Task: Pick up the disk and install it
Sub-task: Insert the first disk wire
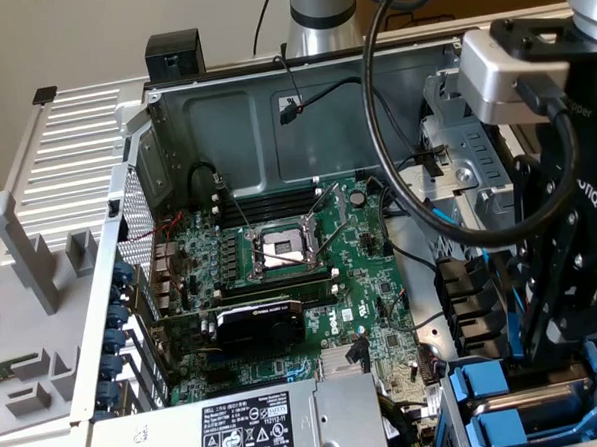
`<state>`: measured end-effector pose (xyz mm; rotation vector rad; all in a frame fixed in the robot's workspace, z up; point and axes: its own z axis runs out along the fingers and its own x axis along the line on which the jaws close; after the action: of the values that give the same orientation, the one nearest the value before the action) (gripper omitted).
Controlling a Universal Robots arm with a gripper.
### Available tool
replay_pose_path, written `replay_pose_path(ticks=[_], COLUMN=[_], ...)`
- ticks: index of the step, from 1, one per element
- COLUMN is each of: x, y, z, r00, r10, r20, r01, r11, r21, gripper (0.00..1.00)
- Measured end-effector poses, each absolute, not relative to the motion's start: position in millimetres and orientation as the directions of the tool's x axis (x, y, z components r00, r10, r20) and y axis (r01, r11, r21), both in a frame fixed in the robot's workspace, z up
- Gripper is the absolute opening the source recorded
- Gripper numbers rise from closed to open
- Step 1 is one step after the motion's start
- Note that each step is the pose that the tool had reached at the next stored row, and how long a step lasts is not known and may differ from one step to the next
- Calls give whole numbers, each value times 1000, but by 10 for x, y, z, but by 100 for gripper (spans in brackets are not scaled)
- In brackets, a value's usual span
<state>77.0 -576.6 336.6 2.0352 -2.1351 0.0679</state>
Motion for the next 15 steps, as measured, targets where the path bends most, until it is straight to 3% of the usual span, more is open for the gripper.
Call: replay_pose_path(ticks=[15], x=[812], y=[-5766], z=[3364], r00=[-36], r10=[-985], r20=[170], r01=[-991], r11=[57], r21=[117], gripper=[17])
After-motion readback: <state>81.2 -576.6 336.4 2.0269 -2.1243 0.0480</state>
